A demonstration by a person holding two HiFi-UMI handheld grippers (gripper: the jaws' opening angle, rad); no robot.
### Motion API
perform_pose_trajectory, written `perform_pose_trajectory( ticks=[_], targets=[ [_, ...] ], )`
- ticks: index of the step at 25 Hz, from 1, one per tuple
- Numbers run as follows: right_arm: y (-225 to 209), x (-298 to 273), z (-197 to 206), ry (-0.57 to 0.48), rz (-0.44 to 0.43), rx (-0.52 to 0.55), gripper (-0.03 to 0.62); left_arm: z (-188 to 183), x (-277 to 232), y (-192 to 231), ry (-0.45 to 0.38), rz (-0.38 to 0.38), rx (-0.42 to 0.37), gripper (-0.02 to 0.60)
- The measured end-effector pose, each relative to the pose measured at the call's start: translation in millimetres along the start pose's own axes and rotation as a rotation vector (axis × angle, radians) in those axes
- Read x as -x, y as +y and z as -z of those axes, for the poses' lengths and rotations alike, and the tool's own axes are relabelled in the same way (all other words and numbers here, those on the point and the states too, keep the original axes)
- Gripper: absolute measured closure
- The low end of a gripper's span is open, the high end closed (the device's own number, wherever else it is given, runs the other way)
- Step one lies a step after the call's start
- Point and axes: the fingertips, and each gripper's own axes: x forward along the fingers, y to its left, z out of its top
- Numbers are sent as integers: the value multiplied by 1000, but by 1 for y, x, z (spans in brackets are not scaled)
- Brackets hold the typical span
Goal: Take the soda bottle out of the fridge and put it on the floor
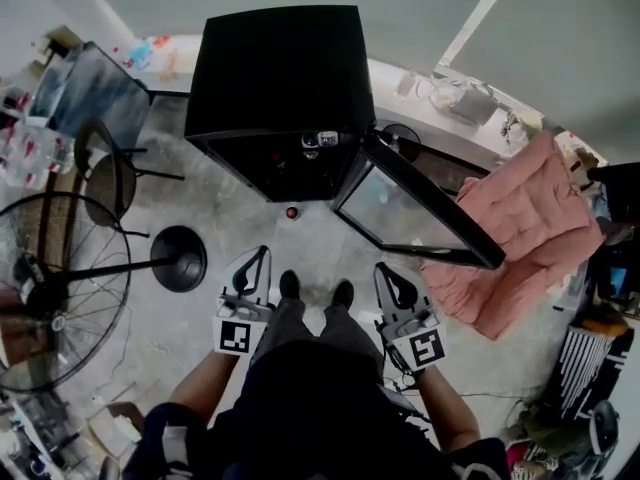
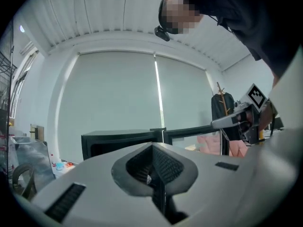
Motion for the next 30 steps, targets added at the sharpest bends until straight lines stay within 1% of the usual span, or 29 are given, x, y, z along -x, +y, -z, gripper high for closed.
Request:
perform_pose_trajectory(
  ticks=[6, 11, 14, 21, 25, 30],
  targets=[
    [-5, 39, -17, -9, 79, 8, 576, -25, 20, -10, 3, 6, -10, 558],
    [-13, 63, -29, -24, 135, 22, 576, -45, 29, -7, -37, -19, -27, 558],
    [-19, 75, -30, -20, 157, 38, 576, -50, 35, -9, -43, -26, -42, 558],
    [-31, 77, -33, -28, 185, 66, 576, -56, 32, -12, -70, -48, -44, 558],
    [-32, 76, -30, -9, 196, 95, 576, -55, 31, -12, -63, -54, -41, 558],
    [-36, 74, -27, 18, 244, 91, 576, -57, 26, -9, -66, -91, -43, 558]
  ],
)
